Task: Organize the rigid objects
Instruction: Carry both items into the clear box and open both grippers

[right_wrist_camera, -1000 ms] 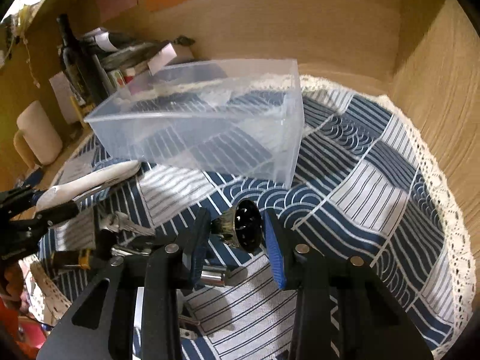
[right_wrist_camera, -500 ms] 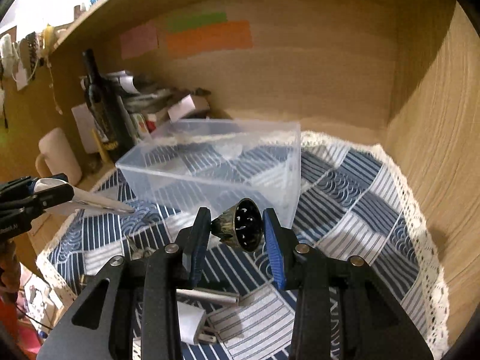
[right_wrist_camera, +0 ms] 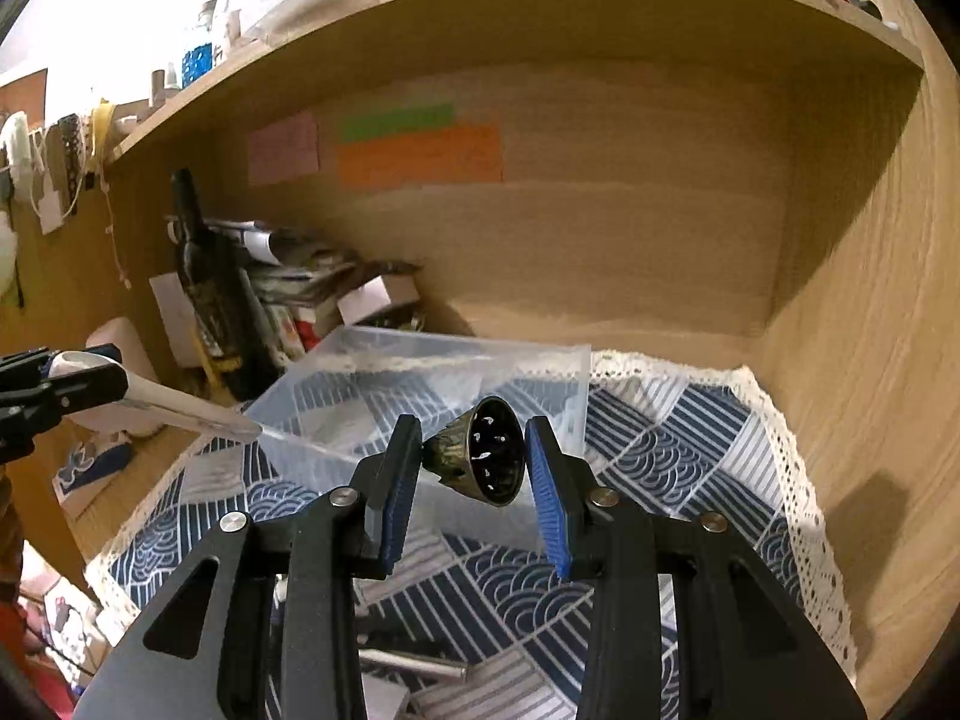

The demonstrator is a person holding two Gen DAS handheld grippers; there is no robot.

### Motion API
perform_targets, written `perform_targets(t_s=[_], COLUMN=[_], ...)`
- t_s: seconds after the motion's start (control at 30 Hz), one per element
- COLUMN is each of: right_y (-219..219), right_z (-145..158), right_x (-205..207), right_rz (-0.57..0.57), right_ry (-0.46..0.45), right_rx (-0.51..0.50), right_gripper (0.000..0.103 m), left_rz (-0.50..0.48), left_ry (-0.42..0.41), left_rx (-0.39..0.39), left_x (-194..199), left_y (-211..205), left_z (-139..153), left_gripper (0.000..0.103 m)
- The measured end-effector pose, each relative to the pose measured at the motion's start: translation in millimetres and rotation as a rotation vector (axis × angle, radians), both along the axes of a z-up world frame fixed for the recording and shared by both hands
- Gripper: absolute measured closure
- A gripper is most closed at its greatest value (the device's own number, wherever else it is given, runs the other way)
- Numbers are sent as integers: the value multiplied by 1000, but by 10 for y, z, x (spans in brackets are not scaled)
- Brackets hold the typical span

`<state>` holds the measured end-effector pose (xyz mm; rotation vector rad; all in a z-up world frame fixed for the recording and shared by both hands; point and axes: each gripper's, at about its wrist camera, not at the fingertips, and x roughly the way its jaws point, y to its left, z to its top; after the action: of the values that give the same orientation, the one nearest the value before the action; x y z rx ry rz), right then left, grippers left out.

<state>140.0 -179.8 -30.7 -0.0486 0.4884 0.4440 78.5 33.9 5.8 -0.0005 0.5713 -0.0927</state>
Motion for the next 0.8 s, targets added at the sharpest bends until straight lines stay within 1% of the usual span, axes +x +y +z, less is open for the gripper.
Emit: perform_targets(t_s=[0.2, 0.47, 0.63, 0.8], right_y=[85, 200, 295, 448], right_z=[18, -42, -166, -380], right_x=[167, 514, 822, 1091], right_rz=[-5, 0, 14, 35], right_ry=[-7, 20, 68, 142], right_rx=[-20, -62, -97, -154], right_gripper=[70, 70, 70, 70], left_rz=[9, 22, 19, 6], left_ry=[-6, 33, 70, 109], left_rx=[-9, -11, -7, -9], left_x=[242, 730, 1084, 1345], left_y=[12, 0, -22, -37], left_z=[-8, -224, -410, -611], left_gripper=[64, 64, 64, 64])
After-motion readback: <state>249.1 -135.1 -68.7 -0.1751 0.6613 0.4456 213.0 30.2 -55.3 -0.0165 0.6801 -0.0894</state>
